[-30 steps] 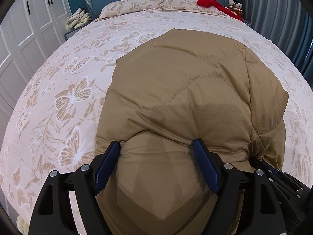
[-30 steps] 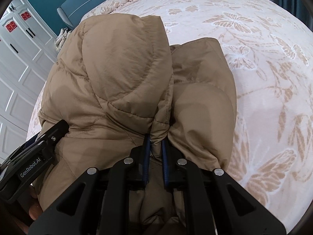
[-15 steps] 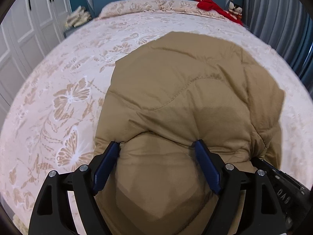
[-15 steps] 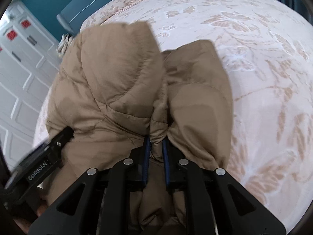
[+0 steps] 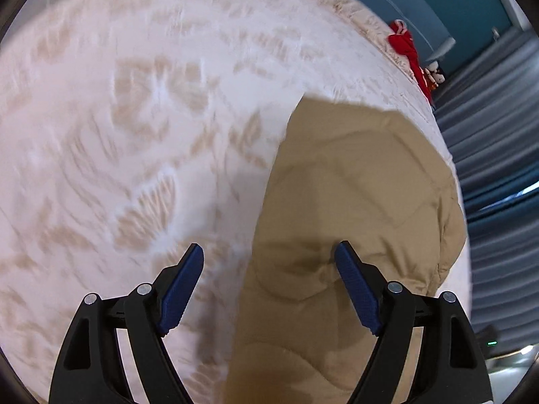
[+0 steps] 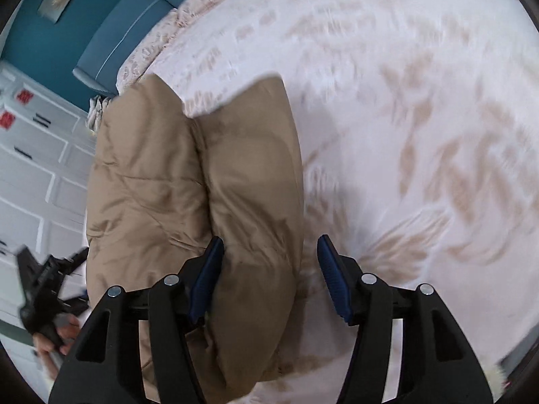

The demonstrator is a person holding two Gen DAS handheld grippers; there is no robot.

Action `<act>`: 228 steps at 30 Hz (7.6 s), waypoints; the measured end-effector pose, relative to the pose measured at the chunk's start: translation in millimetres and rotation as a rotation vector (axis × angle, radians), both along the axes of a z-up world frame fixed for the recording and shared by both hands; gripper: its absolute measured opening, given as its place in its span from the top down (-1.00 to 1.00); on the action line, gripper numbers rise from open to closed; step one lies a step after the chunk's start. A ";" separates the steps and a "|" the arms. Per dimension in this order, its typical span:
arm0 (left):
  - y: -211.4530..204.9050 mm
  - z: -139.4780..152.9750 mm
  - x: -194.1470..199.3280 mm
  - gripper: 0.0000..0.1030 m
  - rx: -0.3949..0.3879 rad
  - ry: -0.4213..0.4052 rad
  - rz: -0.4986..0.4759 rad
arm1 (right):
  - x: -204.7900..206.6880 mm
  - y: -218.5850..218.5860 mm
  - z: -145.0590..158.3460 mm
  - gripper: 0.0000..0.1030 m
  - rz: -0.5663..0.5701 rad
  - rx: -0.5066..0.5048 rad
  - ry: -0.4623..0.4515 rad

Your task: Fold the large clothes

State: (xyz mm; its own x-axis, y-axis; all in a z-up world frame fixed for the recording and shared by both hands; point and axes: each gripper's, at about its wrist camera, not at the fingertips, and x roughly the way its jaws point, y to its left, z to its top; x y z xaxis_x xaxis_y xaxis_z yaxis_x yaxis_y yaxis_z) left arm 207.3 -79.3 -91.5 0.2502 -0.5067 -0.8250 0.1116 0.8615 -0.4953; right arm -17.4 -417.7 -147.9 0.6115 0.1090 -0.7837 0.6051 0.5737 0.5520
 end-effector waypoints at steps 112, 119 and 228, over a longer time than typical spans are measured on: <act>-28.2 19.9 44.5 0.66 0.488 -0.403 -0.147 | 199.4 175.7 34.1 0.75 0.380 -0.558 0.099; -33.8 14.6 35.0 0.66 0.550 -0.443 -0.133 | 198.5 174.3 36.2 0.74 0.377 -0.573 0.107; 20.3 65.0 -107.5 0.11 0.568 -0.490 0.030 | 48.9 238.2 113.3 -0.24 0.272 -0.663 -0.012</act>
State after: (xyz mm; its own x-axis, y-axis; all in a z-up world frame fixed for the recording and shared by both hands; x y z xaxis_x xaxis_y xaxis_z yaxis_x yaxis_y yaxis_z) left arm 99.8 -59.0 -26.4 0.6628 -0.0235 -0.7484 0.1778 0.9759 0.1267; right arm 31.5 -179.4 -34.5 0.6392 -0.2383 -0.7312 0.3893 0.9202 0.0404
